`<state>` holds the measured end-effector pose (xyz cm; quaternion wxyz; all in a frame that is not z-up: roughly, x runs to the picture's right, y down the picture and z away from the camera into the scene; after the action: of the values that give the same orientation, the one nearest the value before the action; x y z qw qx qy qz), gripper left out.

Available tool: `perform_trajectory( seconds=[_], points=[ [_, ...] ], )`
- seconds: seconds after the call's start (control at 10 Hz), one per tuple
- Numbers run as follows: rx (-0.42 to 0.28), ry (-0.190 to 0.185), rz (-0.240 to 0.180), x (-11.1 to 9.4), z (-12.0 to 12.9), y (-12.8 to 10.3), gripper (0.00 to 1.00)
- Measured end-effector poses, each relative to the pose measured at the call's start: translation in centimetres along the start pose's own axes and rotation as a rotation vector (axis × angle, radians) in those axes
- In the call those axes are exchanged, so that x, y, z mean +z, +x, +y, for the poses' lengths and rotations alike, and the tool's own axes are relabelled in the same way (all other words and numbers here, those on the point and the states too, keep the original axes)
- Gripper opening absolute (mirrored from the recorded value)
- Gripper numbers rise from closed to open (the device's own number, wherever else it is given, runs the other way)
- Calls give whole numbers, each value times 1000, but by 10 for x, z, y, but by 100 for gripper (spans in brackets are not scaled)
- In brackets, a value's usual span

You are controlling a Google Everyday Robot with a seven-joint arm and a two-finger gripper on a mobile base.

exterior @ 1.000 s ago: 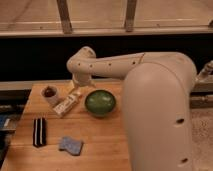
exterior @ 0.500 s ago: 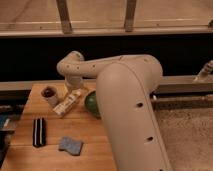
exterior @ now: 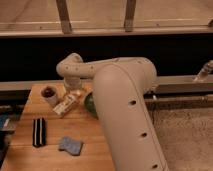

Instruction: Stand the bottle upright

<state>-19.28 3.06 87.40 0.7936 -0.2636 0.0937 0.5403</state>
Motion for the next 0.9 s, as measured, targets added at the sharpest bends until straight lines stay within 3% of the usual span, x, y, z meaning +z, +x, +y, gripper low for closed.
perform_trajectory(
  seconds=[0.3, 0.6, 0.9],
  points=[
    [3, -5, 5, 1, 2, 1, 80],
    [11, -11, 29, 17, 1, -2, 80],
    [14, -22, 23, 22, -4, -6, 80]
  ],
)
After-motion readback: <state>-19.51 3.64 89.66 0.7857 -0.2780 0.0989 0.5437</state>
